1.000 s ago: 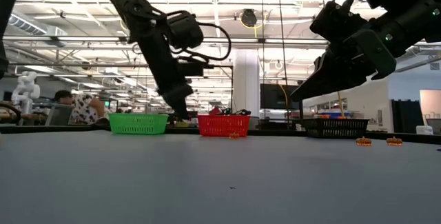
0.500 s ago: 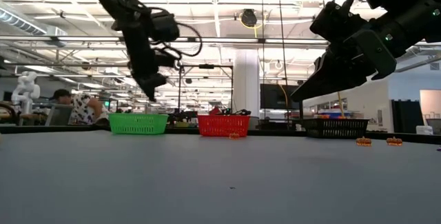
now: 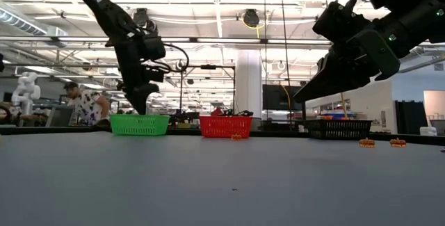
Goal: Sort Halloween decoration
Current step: Put the purple witch hat toy into the green bin, then put the orange pumpkin toy into the red bin
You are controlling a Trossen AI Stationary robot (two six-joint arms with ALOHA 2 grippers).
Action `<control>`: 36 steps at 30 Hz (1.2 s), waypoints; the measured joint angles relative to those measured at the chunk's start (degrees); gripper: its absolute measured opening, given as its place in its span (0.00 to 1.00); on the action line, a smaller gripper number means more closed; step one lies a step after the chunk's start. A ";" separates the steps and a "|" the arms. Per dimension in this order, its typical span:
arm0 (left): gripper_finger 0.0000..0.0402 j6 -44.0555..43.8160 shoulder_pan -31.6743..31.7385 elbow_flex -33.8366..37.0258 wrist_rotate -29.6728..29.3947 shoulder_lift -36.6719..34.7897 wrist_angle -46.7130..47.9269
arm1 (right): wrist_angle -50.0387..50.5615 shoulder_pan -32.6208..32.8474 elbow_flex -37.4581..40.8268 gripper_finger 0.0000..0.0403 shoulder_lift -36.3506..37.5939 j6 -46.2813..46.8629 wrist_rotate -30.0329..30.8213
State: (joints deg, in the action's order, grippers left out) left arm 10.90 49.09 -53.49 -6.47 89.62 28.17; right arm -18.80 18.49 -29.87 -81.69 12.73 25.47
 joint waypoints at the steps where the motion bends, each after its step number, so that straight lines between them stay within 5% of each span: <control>1: 0.01 0.00 0.29 0.00 0.38 0.00 -0.13 | 0.00 0.00 0.00 0.00 0.00 0.02 0.00; 6: 0.02 0.16 1.17 0.00 0.43 0.00 -0.83 | -0.01 0.01 0.00 0.00 0.00 0.04 0.00; 18: 0.21 0.40 0.23 -0.28 -3.44 -4.11 -0.48 | 0.00 0.00 0.00 0.00 0.00 -1.40 0.00; 28: 0.17 -2.99 -8.31 -0.23 -4.54 -15.10 -1.16 | 0.06 0.01 0.00 0.00 0.00 -1.41 -0.07; 36: 0.08 -5.84 -20.86 7.02 -4.52 -20.18 -16.96 | 1.70 0.83 0.00 0.00 0.00 -1.25 -0.20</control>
State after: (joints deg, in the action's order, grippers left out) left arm 5.06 28.23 -46.47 -10.98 69.44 11.21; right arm -17.10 19.32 -29.87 -81.69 11.49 25.28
